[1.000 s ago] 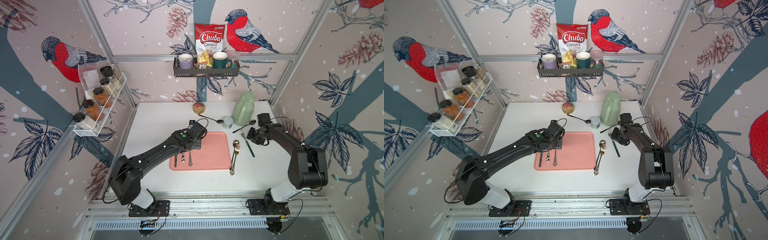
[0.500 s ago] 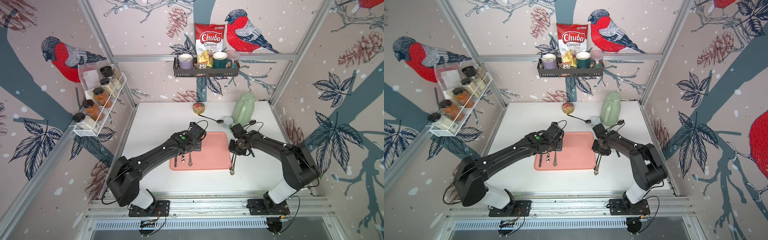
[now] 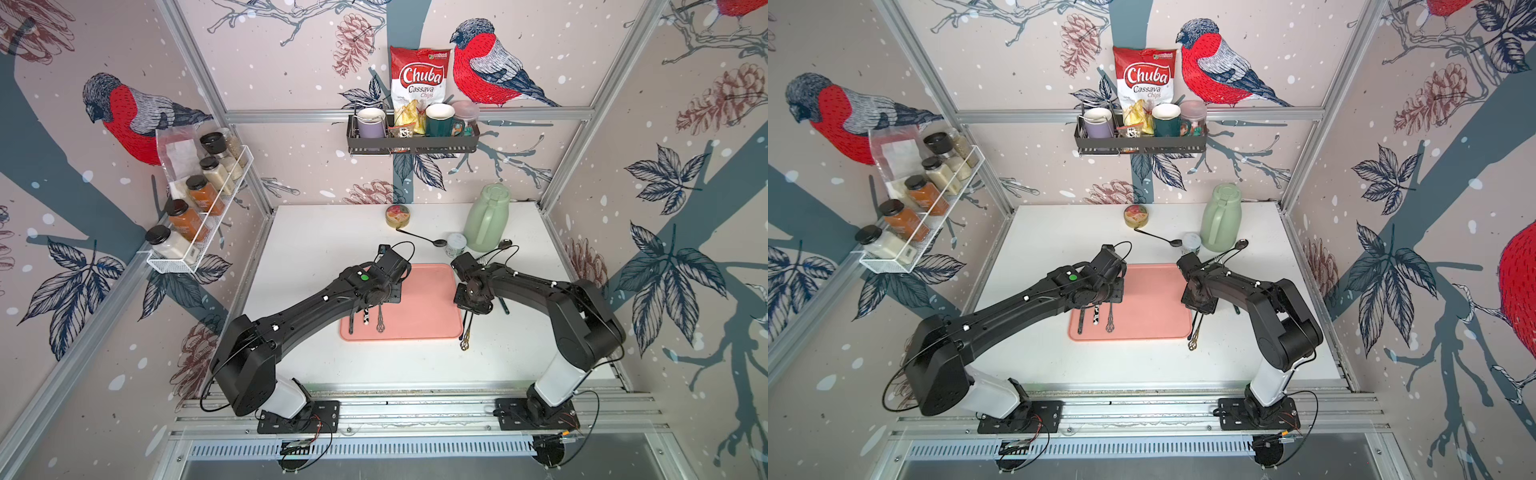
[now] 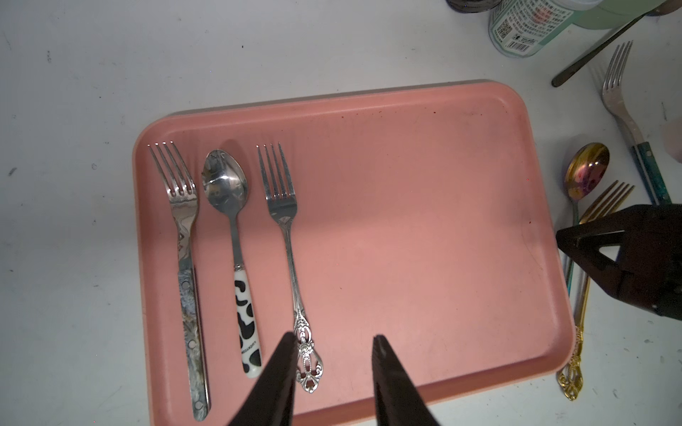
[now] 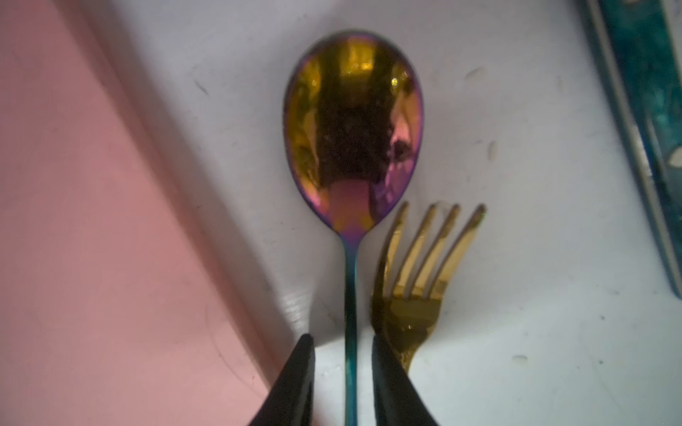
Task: Set the spoon and fork side by side
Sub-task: Pick up the spoon from the center of the board, then place the spoon on the tray.
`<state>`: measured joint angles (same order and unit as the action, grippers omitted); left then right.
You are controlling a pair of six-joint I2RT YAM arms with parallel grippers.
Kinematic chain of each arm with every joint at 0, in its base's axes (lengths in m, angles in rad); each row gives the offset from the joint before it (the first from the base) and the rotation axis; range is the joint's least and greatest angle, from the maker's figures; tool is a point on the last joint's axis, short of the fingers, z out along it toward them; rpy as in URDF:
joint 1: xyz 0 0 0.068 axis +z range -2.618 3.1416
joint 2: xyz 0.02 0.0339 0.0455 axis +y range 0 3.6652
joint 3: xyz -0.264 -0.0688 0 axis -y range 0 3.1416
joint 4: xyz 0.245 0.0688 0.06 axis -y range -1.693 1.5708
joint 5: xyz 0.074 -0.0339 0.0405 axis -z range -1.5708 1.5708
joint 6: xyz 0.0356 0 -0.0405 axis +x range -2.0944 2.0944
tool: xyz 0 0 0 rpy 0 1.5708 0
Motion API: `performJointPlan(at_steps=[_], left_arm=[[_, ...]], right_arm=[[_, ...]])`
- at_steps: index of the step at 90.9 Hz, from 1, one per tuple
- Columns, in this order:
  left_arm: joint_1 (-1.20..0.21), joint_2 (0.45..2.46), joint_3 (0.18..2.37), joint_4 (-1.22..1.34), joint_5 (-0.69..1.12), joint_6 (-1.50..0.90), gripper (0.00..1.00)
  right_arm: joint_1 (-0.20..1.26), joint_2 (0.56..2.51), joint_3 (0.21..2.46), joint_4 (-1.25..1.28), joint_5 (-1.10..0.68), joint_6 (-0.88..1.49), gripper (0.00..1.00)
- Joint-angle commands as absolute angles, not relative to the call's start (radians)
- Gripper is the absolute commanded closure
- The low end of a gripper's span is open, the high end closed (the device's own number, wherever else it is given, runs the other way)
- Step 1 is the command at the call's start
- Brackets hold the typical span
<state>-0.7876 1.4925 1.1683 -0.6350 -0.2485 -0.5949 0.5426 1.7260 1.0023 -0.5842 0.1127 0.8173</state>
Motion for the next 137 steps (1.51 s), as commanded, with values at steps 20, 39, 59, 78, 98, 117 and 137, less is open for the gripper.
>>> performJointPlan(at_steps=[20,39,59,78,98,117,137], left_arm=[[-0.788,1.476,1.166,-0.637,-0.271,-0.584,0.65],[-0.788,1.461,1.166,-0.646,-0.282,-0.582,0.64],[-0.787,1.437,1.134,-0.652,-0.292,-0.583,0.64],[-0.774,1.404,1.132,-0.670,-0.299,-0.577,0.64],[-0.744,1.349,1.116,-0.690,-0.299,-0.577,0.64],[-0.721,1.296,1.089,-0.697,-0.301,-0.575,0.64],[-0.705,1.277,1.057,-0.669,-0.256,-0.577,0.64]], right_arm=[[0.543,1.745,0.996,-0.560,0.117,0.830,0.85],[0.525,1.728,1.002,-0.578,0.123,0.803,0.98],[0.516,1.619,1.045,-0.688,0.195,0.749,1.00],[0.534,1.524,1.131,-0.814,0.235,0.697,1.00],[0.632,1.529,1.224,-0.849,0.226,0.712,0.99],[0.719,1.629,1.317,-0.827,0.193,0.713,1.00],[0.776,1.750,1.363,-0.682,0.044,0.733,1.00]])
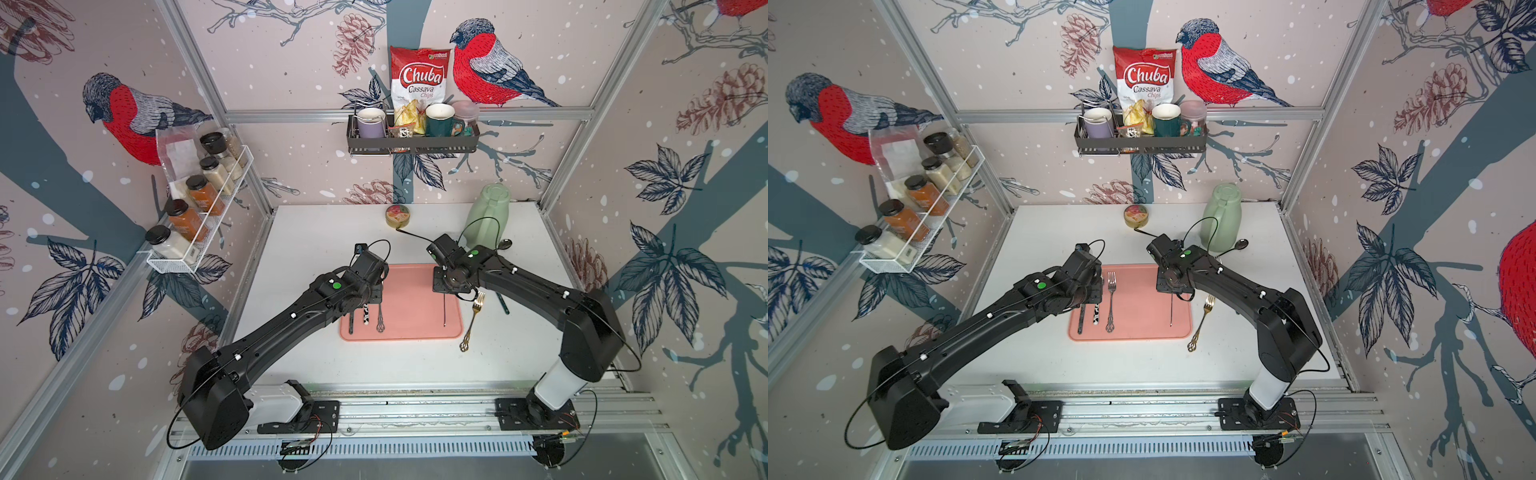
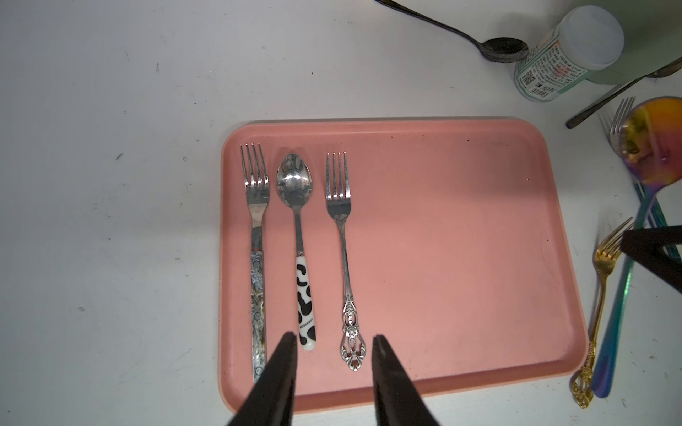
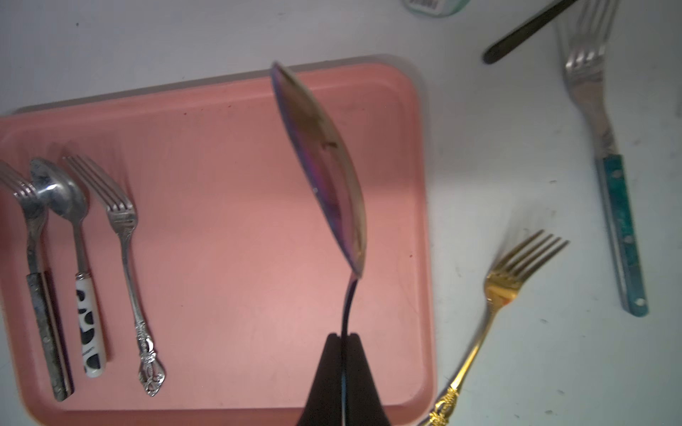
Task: Set the spoon and fork side by side
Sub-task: Place the spoon on the tray.
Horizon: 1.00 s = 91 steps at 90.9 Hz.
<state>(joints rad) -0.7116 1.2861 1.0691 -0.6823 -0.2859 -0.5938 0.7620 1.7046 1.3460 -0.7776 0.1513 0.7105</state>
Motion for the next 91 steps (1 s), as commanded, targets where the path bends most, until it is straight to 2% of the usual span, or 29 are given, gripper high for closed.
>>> performJointPlan(at_steps=[1,22,43,82,91], left_arm=[[-0.705,1.276,1.055,-0.668,-0.254,-0.579,0.64],[-0.686,1.255,1.022,-0.649,-0.232,-0.579,0.65],[-0.677,1.239,1.011,-0.649,-0.234,-0.577,0.64],[-0.664,1.222,1.001,-0.655,-0.232,-0.569,0.64],[-0.664,1.221,1.002,-0.656,-0.232,-0.569,0.64]], right_arm=[[0.778,1.755,1.365,-0.674,0.035,0.735,1.00],[0.807,1.885,1.390,-0.505,-0.134,0.778,1.00],[0.827,1.998,1.437,-0.421,-0.186,0.807,1.00],[0.861,2.105,1.494,-0.444,-0.169,0.818,1.00],[0.860,2.103,1.490,-0.467,-0.147,0.816,0.97]])
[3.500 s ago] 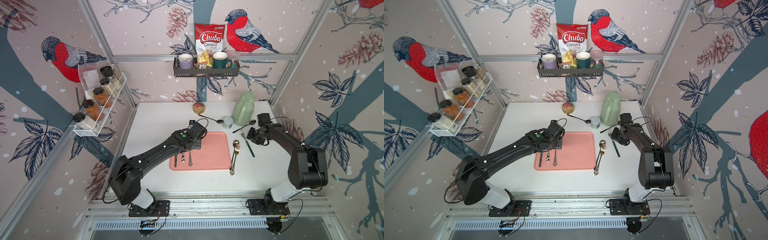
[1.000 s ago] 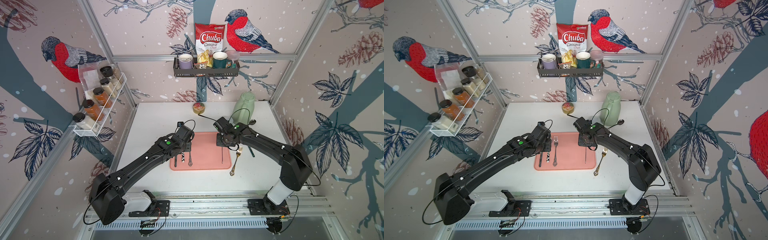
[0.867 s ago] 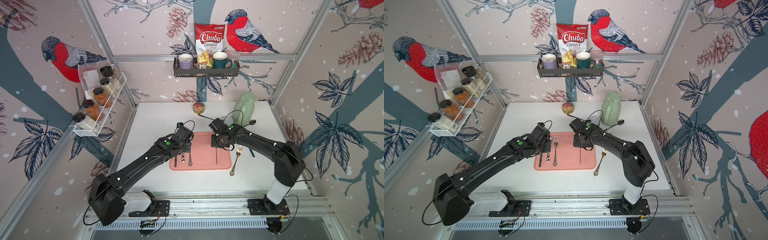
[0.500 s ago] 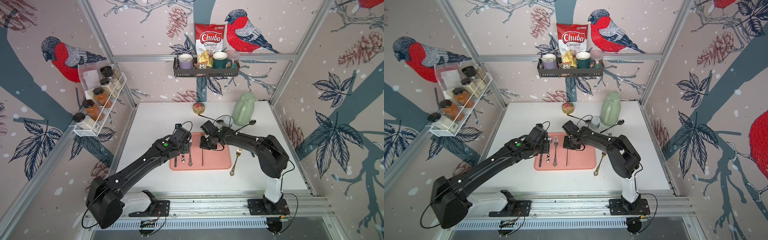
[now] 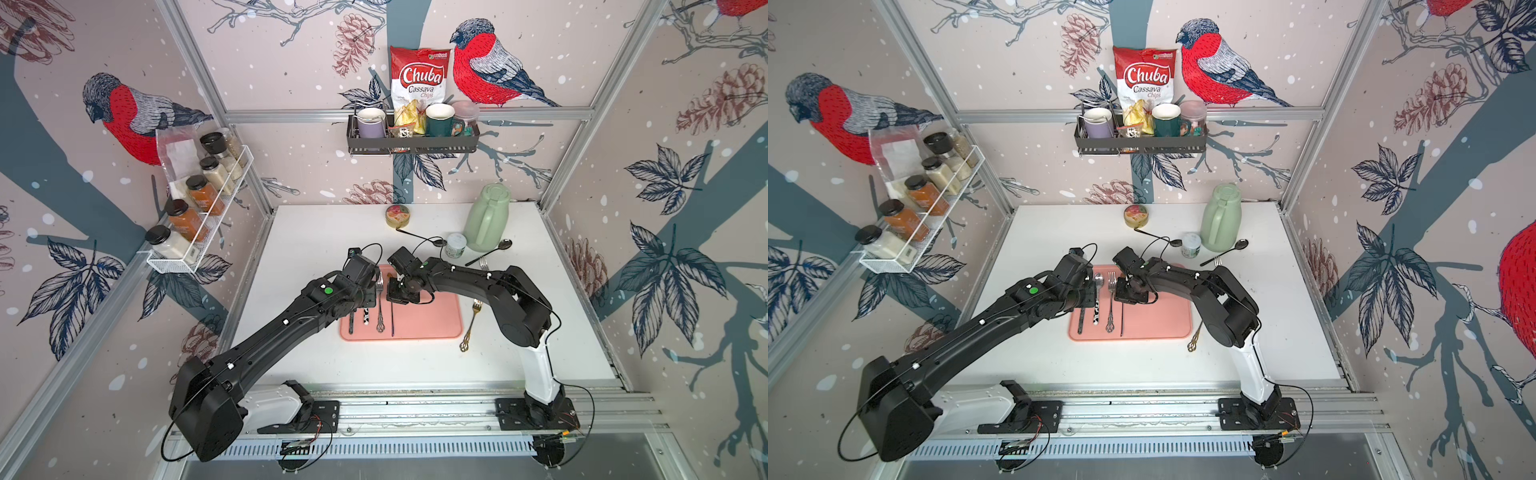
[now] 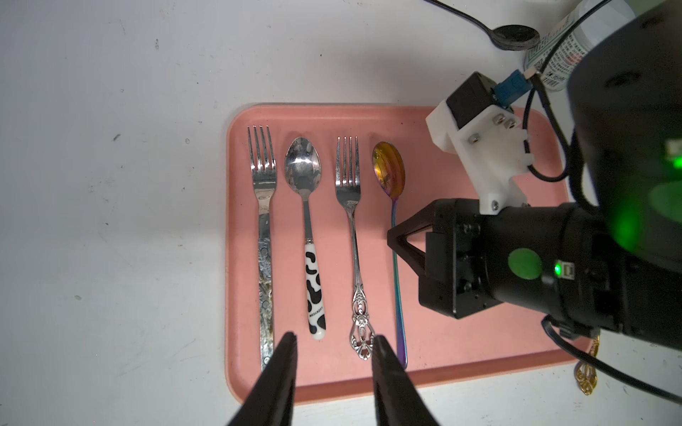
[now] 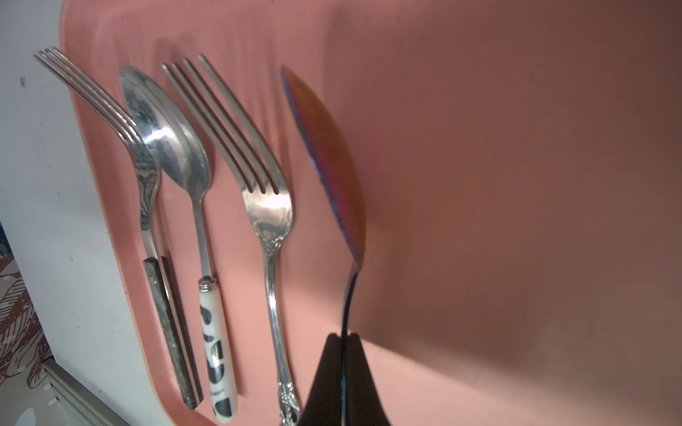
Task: Set the spoon and fork side by side
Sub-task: Place the spoon on the tray.
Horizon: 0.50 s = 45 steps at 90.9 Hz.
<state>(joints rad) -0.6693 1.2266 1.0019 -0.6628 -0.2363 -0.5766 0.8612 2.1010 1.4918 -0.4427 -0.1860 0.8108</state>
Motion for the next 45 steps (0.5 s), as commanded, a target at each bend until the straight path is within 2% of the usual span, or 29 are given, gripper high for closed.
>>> performJointPlan(at_steps=[1,9,24,45], left_arm=[[-0.664,1.220,1.003,-0.656,-0.232,-0.569,0.64],[-0.663,1.218,1.003,-0.656,-0.233,-0.568,0.64],[-0.663,1.219,1.006,-0.659,-0.231,-0.572,0.64],[-0.663,1.216,1.005,-0.657,-0.228,-0.573,0.64]], right_arm=[[0.860,2.102,1.487,-0.468,-0.145,0.816,0.96],[0.861,2.099,1.482,-0.484,-0.131,0.817,0.87],[0.856,2.102,1.486,-0.532,-0.100,0.815,0.79],[0.858,2.091,1.505,-0.577,-0.053,0.806,0.78]])
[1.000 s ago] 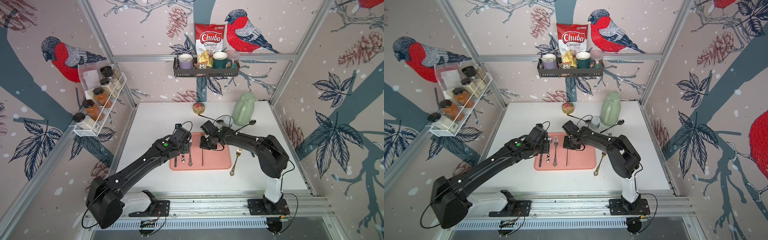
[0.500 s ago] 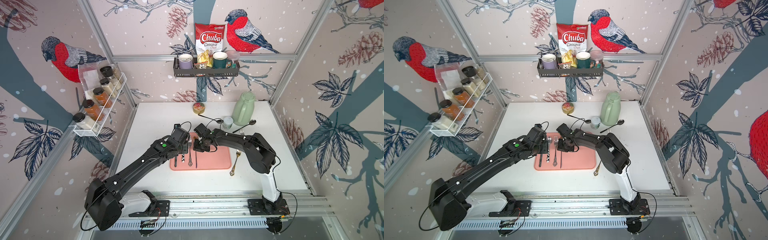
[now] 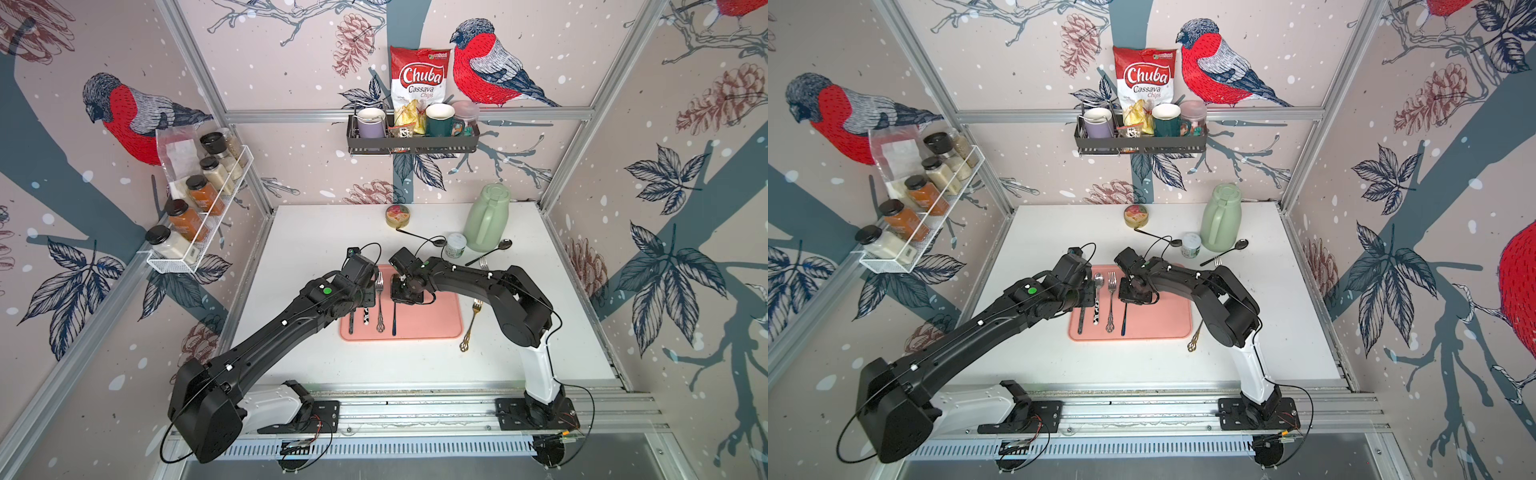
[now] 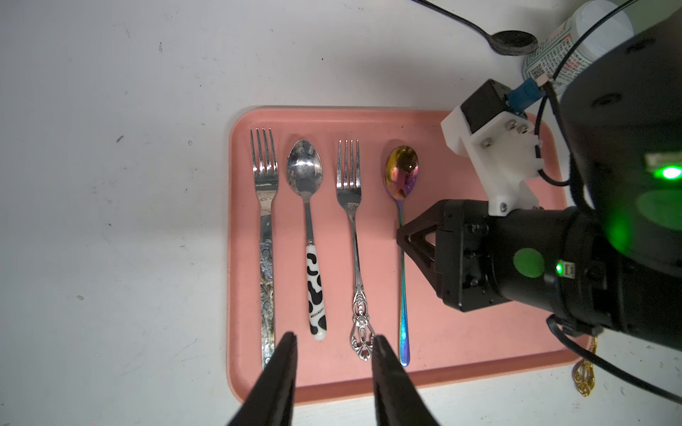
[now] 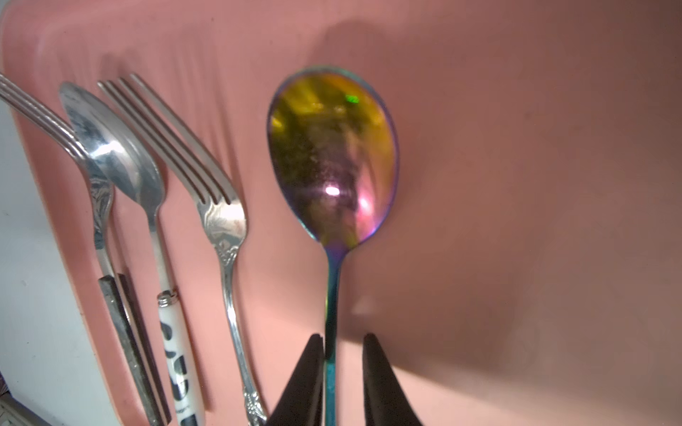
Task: Set the spoon and fork side by side
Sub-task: Place the spoon on the tray.
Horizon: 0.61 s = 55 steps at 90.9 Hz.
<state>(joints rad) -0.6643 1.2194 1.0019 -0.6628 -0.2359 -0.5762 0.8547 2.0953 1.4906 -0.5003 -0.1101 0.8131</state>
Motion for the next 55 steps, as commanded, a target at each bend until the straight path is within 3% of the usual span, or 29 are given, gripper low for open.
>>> performJointPlan(at_steps=[1,55], left_arm=[[-0.663,1.217,1.005,-0.656,-0.228,-0.573,0.64],[-0.660,1.207,0.978,-0.650,-0.228,-0.575,0.64]], right_arm=[[0.858,2.091,1.507,-0.578,-0.054,0.805,0.78],[0.898,2.181,1.634,-0.606,-0.064,0.775,0.80]])
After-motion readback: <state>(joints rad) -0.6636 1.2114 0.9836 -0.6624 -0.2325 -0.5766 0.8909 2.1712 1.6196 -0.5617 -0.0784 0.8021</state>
